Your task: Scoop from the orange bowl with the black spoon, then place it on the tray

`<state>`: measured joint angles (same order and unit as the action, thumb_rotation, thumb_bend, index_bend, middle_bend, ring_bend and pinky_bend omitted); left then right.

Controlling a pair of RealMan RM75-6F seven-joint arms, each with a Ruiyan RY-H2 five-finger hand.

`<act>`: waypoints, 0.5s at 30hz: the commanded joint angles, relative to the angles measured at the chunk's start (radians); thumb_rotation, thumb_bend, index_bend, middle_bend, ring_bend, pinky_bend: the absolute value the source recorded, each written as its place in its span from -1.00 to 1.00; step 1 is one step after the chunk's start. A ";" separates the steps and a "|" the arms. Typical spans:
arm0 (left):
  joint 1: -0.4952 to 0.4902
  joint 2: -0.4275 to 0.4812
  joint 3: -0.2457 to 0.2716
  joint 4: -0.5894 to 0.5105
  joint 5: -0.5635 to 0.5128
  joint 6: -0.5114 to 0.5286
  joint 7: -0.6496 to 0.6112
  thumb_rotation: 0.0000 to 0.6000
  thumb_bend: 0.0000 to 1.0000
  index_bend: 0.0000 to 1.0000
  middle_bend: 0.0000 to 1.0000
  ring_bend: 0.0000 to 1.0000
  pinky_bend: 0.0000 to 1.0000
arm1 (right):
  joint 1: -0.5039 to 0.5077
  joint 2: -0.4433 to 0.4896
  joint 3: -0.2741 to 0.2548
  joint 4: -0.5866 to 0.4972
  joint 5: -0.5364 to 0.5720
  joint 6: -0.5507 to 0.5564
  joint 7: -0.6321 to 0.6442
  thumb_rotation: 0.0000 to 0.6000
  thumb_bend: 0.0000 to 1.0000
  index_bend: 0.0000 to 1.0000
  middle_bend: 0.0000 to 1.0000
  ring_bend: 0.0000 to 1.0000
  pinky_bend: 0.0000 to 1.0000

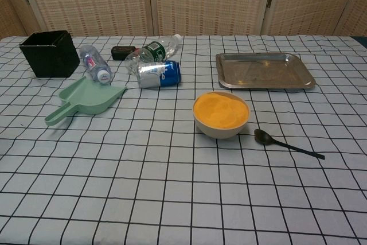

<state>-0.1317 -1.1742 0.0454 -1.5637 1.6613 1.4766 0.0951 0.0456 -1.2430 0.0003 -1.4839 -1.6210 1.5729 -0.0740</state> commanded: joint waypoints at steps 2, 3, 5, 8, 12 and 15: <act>0.003 0.002 0.002 -0.004 0.011 0.009 -0.005 1.00 -0.13 -1.00 -0.98 -0.97 -0.39 | 0.014 -0.018 -0.008 -0.004 0.010 -0.048 0.027 1.00 -0.39 -1.00 -1.00 -1.00 -1.00; 0.003 0.003 0.004 -0.004 0.011 0.008 -0.006 1.00 -0.13 -1.00 -0.98 -0.97 -0.39 | 0.021 -0.025 -0.010 -0.005 0.016 -0.066 0.038 1.00 -0.39 -1.00 -1.00 -1.00 -1.00; 0.001 0.004 0.004 -0.007 0.011 0.004 -0.011 1.00 -0.13 -1.00 -0.98 -0.97 -0.39 | 0.042 -0.049 -0.006 -0.009 0.031 -0.114 0.052 1.00 -0.39 -0.97 -1.00 -1.00 -1.00; 0.000 0.008 0.004 -0.010 0.018 0.010 -0.025 1.00 -0.13 -1.00 -0.98 -0.97 -0.39 | 0.080 -0.095 0.010 -0.027 0.059 -0.183 0.033 1.00 -0.40 -0.80 -1.00 -1.00 -1.00; -0.002 0.017 0.011 -0.013 0.033 0.013 -0.049 1.00 -0.13 -1.00 -0.98 -0.97 -0.39 | 0.129 -0.153 0.045 -0.082 0.132 -0.277 -0.007 1.00 -0.41 -0.50 -1.00 -1.00 -1.00; -0.004 0.025 0.017 -0.013 0.042 0.012 -0.072 1.00 -0.13 -1.00 -0.98 -0.97 -0.39 | 0.158 -0.213 0.085 -0.097 0.199 -0.317 -0.042 1.00 -0.41 -0.28 -1.00 -1.00 -1.00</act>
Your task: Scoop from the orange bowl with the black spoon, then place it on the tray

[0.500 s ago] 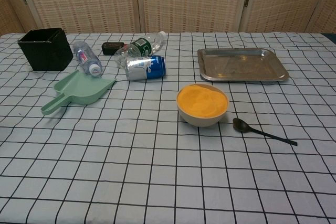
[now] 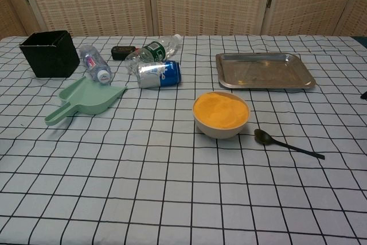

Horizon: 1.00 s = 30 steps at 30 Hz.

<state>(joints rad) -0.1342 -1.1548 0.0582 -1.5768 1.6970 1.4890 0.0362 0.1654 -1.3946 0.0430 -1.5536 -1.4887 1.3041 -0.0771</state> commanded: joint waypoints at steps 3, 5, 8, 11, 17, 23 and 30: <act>-0.001 0.018 0.008 0.001 0.012 0.006 -0.048 1.00 -0.13 -1.00 -0.98 -0.97 -0.39 | 0.064 -0.119 0.069 -0.035 0.146 -0.093 -0.093 1.00 -0.41 -0.13 -1.00 -1.00 -1.00; 0.000 0.026 0.009 0.003 0.013 0.012 -0.068 1.00 -0.13 -1.00 -0.98 -0.97 -0.39 | 0.077 -0.148 0.080 -0.032 0.185 -0.109 -0.135 1.00 -0.41 -0.08 -1.00 -1.00 -1.00; 0.003 0.040 0.010 0.005 0.018 0.026 -0.102 1.00 -0.13 -1.00 -0.98 -0.97 -0.39 | 0.096 -0.196 0.095 -0.020 0.236 -0.119 -0.199 1.00 -0.41 -0.08 -1.00 -1.00 -1.00; 0.008 0.050 0.015 0.008 0.029 0.041 -0.127 1.00 -0.13 -1.00 -0.98 -0.97 -0.39 | 0.114 -0.238 0.108 -0.002 0.274 -0.124 -0.244 1.00 -0.41 -0.09 -1.00 -1.00 -1.00; 0.015 0.064 0.020 0.010 0.043 0.063 -0.160 1.00 -0.13 -1.00 -0.98 -0.97 -0.39 | 0.151 -0.295 0.129 0.031 0.339 -0.141 -0.315 1.00 -0.40 -0.13 -1.00 -1.00 -1.00; 0.017 0.067 0.024 0.009 0.056 0.071 -0.169 1.00 -0.13 -1.00 -0.98 -0.97 -0.39 | 0.184 -0.336 0.146 0.063 0.396 -0.154 -0.369 1.00 -0.38 -0.13 -1.00 -1.00 -1.00; 0.016 0.069 0.021 0.016 0.056 0.073 -0.181 1.00 -0.13 -1.00 -0.98 -0.97 -0.39 | 0.214 -0.365 0.154 0.086 0.438 -0.173 -0.391 1.00 -0.36 -0.13 -1.00 -1.00 -1.00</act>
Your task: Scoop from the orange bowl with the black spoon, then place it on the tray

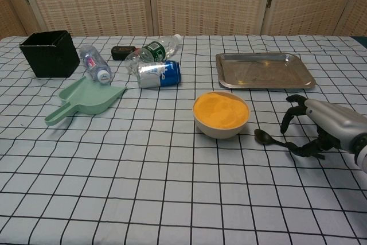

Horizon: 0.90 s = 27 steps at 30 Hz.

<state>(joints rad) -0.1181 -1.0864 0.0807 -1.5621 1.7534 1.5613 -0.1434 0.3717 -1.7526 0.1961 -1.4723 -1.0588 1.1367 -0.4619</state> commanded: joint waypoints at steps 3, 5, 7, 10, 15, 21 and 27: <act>0.001 0.002 -0.003 0.003 -0.002 0.004 -0.007 1.00 -0.13 -1.00 -0.98 -0.97 -0.39 | 0.016 -0.014 -0.001 0.011 0.019 -0.011 -0.009 1.00 -0.30 -0.13 -1.00 -1.00 -1.00; 0.002 0.002 -0.003 0.004 -0.001 0.008 -0.010 1.00 -0.13 -1.00 -0.98 -0.97 -0.39 | 0.021 -0.018 -0.003 0.016 0.025 -0.014 -0.010 1.00 -0.26 -0.12 -1.00 -1.00 -1.00; 0.002 0.003 -0.003 0.004 0.000 0.008 -0.010 1.00 -0.13 -1.00 -0.98 -0.97 -0.39 | 0.025 -0.024 -0.005 0.024 0.029 -0.014 -0.012 1.00 -0.25 -0.10 -1.00 -1.00 -1.00; 0.003 0.003 -0.002 0.005 0.002 0.009 -0.010 1.00 -0.13 -1.00 -0.98 -0.97 -0.39 | 0.030 -0.031 -0.007 0.034 0.035 -0.014 -0.010 1.00 -0.24 -0.08 -1.00 -1.00 -1.00; 0.004 0.003 -0.002 0.005 0.002 0.012 -0.012 1.00 -0.13 -1.00 -0.98 -0.97 -0.39 | 0.038 -0.039 -0.011 0.045 0.039 -0.018 -0.005 1.00 -0.23 -0.07 -1.00 -1.00 -1.00; 0.003 0.004 -0.003 0.005 0.001 0.009 -0.014 1.00 -0.13 -1.00 -0.98 -0.97 -0.39 | 0.045 -0.046 -0.018 0.055 0.041 -0.020 -0.003 1.00 -0.22 -0.07 -1.00 -1.00 -1.00; 0.004 0.004 -0.003 0.008 0.002 0.010 -0.018 1.00 -0.13 -1.00 -0.98 -0.97 -0.39 | 0.047 -0.053 -0.025 0.063 0.035 -0.012 0.004 1.00 -0.19 0.02 -1.00 -1.00 -1.00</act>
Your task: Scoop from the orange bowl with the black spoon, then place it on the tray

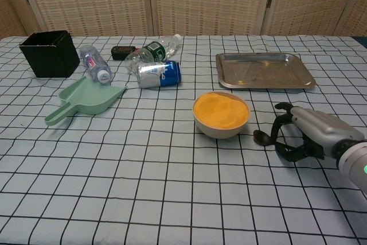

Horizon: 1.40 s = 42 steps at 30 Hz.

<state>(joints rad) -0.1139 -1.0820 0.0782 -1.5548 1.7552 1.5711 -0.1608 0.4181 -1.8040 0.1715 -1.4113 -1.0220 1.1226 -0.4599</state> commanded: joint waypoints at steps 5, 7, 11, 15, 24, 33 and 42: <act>0.001 0.001 0.000 0.000 0.002 0.003 -0.003 1.00 -0.13 -1.00 -0.98 -0.97 -0.39 | 0.000 -0.007 -0.003 0.008 -0.011 0.012 0.011 1.00 -0.16 0.11 -1.00 -1.00 -1.00; 0.002 0.002 0.000 0.000 0.003 0.004 -0.002 1.00 -0.13 -1.00 -0.98 -0.97 -0.39 | 0.000 -0.007 -0.005 0.009 -0.013 0.015 0.013 1.00 -0.14 0.13 -1.00 -1.00 -1.00; 0.002 0.002 -0.001 0.000 0.001 0.006 -0.005 1.00 -0.13 -1.00 -0.98 -0.97 -0.39 | -0.002 -0.004 -0.007 0.004 -0.021 0.023 0.019 1.00 -0.11 0.16 -1.00 -1.00 -1.00; 0.004 0.003 -0.001 0.000 0.003 0.009 -0.005 1.00 -0.13 -1.00 -0.98 -0.97 -0.39 | -0.011 0.013 -0.011 -0.018 -0.050 0.051 0.034 1.00 -0.10 0.19 -1.00 -1.00 -1.00; 0.005 0.001 0.000 -0.006 0.006 0.009 0.005 1.00 -0.13 -1.00 -0.98 -0.97 -0.39 | -0.037 0.093 -0.007 -0.117 -0.118 0.129 0.052 1.00 -0.06 0.24 -1.00 -1.00 -1.00; 0.001 -0.002 0.000 -0.006 0.013 0.006 0.006 1.00 -0.13 -1.00 -0.98 -0.97 -0.39 | 0.013 0.115 0.055 -0.185 -0.104 0.131 -0.030 1.00 -0.06 0.24 -1.00 -1.00 -1.00; 0.001 -0.001 0.001 -0.002 0.015 0.009 0.000 1.00 -0.13 -1.00 -0.98 -0.97 -0.39 | 0.135 0.016 0.113 -0.118 -0.026 0.074 -0.167 1.00 -0.06 0.23 -1.00 -1.00 -1.00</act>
<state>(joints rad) -0.1125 -1.0827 0.0795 -1.5573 1.7709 1.5803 -0.1604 0.5370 -1.7713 0.2747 -1.5449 -1.0586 1.2052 -0.6097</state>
